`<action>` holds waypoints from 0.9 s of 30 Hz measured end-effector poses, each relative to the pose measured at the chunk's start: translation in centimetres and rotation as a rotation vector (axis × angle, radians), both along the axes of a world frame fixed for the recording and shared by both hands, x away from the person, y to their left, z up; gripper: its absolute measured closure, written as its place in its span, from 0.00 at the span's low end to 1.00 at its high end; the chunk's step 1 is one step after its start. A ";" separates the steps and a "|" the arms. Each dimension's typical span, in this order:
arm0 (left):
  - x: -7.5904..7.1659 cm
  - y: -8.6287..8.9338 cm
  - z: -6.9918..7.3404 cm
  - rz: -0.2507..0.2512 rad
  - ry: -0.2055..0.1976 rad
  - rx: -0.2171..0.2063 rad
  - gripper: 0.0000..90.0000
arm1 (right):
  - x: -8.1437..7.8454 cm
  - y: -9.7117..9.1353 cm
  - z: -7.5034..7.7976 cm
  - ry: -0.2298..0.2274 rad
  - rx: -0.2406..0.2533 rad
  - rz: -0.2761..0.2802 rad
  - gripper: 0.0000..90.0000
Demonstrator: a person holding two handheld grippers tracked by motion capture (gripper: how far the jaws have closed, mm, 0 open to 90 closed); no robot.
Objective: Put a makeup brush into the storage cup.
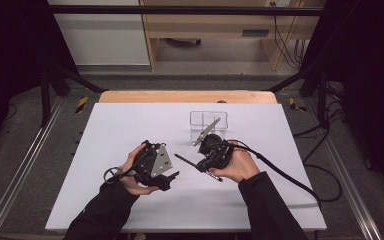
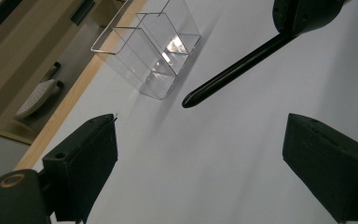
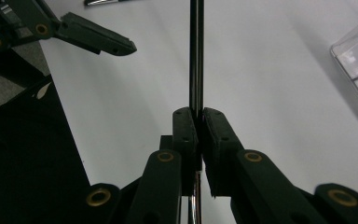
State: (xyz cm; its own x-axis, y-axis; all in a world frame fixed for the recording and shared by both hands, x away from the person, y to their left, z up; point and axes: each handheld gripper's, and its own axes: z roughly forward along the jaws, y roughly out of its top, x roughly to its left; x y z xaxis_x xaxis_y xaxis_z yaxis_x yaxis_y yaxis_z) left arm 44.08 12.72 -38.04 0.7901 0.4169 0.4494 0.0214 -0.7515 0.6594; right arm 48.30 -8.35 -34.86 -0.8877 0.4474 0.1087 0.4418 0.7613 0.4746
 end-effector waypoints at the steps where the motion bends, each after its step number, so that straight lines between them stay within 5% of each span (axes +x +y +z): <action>1: 0.0 -0.1 -0.1 -0.020 0.020 -0.007 0.11 | 0.0 0.0 0.0 0.004 0.001 0.002 0.94; 27: -0.8 -2.0 -0.8 -0.064 -0.075 0.090 0.22 | 0.2 0.6 -0.2 0.028 -0.019 0.017 0.94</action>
